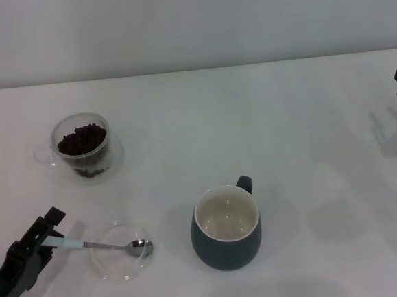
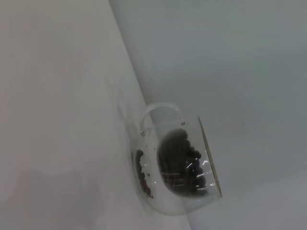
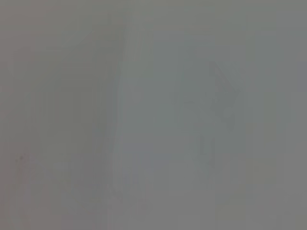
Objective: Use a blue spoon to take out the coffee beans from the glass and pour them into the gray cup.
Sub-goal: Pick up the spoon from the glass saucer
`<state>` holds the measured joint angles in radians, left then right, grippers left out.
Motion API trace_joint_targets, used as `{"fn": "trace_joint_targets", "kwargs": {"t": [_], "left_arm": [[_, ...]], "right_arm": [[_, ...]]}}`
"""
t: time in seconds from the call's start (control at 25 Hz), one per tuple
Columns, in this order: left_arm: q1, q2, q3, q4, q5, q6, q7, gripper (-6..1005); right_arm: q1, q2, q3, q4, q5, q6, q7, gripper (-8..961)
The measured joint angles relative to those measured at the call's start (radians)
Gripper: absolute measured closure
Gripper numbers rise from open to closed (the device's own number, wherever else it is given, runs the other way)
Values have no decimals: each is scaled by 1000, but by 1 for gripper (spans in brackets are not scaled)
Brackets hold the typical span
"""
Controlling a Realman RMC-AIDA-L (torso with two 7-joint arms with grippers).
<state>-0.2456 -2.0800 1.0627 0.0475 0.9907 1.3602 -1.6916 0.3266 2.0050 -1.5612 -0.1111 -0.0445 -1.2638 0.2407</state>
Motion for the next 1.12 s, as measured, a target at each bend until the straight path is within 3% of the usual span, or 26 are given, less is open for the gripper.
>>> {"fn": "trace_joint_targets", "kwargs": {"t": [0.44, 0.68, 0.76, 1.12], "left_arm": [[-17, 1, 0, 0, -1, 0, 0, 272], [-20, 3, 0, 4, -1, 1, -3, 448], [-25, 4, 0, 2, -1, 0, -7, 576], [-43, 8, 5, 2, 6, 0, -37, 680]], "right_arm": [[2, 0, 1, 3, 0, 30, 0, 566], [2, 1, 1, 4, -1, 38, 0, 566], [3, 1, 1, 4, -1, 38, 0, 566], [9, 2, 0, 3, 0, 38, -9, 567]]}}
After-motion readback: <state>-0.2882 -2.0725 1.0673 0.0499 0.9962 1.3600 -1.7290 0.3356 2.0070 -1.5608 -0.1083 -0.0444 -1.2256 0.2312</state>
